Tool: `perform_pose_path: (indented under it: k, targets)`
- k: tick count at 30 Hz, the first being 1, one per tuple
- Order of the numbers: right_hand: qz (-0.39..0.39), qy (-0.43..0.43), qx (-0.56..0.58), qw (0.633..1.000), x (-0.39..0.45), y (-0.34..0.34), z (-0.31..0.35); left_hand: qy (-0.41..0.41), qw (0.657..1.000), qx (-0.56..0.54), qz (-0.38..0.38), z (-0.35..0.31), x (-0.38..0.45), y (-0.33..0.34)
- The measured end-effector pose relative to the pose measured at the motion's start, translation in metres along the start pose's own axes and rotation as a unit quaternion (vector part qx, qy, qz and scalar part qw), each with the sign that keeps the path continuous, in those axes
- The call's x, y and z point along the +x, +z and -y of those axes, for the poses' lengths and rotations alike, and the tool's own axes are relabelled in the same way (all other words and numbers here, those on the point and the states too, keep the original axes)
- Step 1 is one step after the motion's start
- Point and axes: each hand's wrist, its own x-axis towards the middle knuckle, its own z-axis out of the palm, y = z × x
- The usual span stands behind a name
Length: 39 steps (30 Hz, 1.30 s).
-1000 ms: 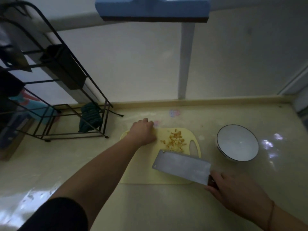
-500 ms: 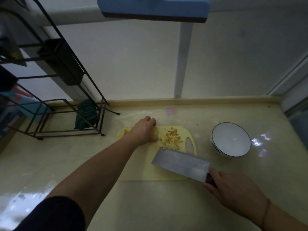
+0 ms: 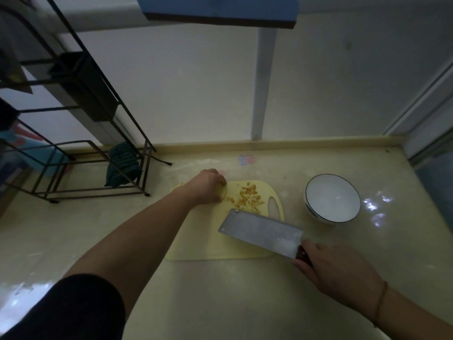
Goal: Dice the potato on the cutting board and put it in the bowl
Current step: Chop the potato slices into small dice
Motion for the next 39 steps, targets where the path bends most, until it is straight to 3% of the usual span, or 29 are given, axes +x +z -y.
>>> perform_pose_path:
  k: [18, 24, 26, 28, 32, 36, 39]
  targets:
    - [-0.018, -0.004, -0.048, 0.999, -0.004, -0.002, -0.001, 0.033, 0.998, 0.059, -0.001, -0.007, -0.001, -0.009]
    - [-0.014, -0.007, -0.048, 0.999, -0.005, -0.004, 0.0, 0.082, 0.993, 0.044, -0.077, -0.014, -0.005, -0.013]
    - [-0.009, -0.009, -0.058, 0.998, -0.006, -0.005, 0.001, 0.081, 0.99, 0.001, -0.116, -0.015, -0.009, -0.01]
    - [-0.013, -0.012, -0.057, 0.998, -0.007, -0.004, 0.001, 0.054, 0.981, -0.121, -0.14, -0.019, -0.017, -0.008]
    - [-0.029, -0.016, -0.046, 0.998, -0.006, -0.001, 0.002, 0.009, 0.924, -0.378, -0.064, -0.024, -0.034, 0.0]
    - [-0.031, -0.022, -0.047, 0.998, -0.005, -0.002, 0.005, 0.042, 0.922, -0.384, 0.012, -0.017, -0.043, 0.01]
    - [-0.031, -0.023, -0.031, 0.999, -0.004, -0.003, 0.006, 0.052, 0.937, -0.343, 0.022, -0.016, -0.045, 0.013]
